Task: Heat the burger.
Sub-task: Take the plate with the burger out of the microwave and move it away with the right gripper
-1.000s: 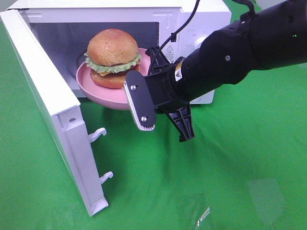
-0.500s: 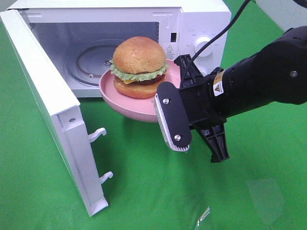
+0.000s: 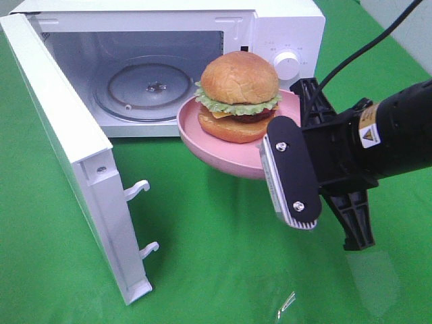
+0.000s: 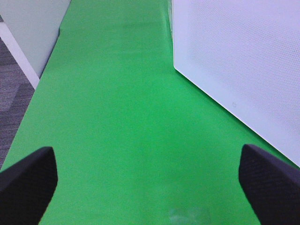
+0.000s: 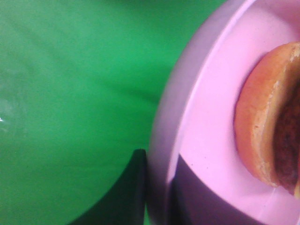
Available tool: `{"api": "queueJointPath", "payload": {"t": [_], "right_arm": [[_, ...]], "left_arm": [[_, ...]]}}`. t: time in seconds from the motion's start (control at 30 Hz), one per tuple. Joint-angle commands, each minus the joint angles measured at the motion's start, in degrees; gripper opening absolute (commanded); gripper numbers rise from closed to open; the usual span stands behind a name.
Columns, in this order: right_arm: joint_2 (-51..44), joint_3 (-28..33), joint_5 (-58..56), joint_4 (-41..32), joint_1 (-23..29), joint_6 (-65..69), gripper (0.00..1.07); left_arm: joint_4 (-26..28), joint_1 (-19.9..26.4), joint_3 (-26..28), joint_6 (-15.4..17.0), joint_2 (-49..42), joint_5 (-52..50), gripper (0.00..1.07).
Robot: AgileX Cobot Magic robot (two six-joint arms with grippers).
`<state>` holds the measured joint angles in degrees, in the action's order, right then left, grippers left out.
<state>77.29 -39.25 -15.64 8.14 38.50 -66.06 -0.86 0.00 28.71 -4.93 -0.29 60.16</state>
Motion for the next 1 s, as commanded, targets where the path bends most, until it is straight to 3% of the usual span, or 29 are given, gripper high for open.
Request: {"api": "queueJointPath", "payload": {"t": [0.03, 0.23, 0.73, 1.0], "right_arm": [[-5.3, 1.1, 1.0, 5.7, -0.4, 4.1, 0.0], [-10.6, 1.9, -5.7, 11.6, -0.4, 9.1, 0.0], [-21.1, 1.9, -18.2, 16.5, -0.4, 17.8, 0.0], [-22.4, 1.9, -25.9, 24.2, -0.4, 36.6, 0.0]], "left_arm": [[0.2, 0.0, -0.2, -0.1, -1.1, -0.7, 0.98], [0.2, 0.0, -0.2, -0.1, -1.1, -0.7, 0.98], [0.2, 0.0, -0.2, -0.1, -1.1, -0.7, 0.98], [0.2, 0.0, -0.2, -0.1, -1.1, -0.7, 0.98]]}}
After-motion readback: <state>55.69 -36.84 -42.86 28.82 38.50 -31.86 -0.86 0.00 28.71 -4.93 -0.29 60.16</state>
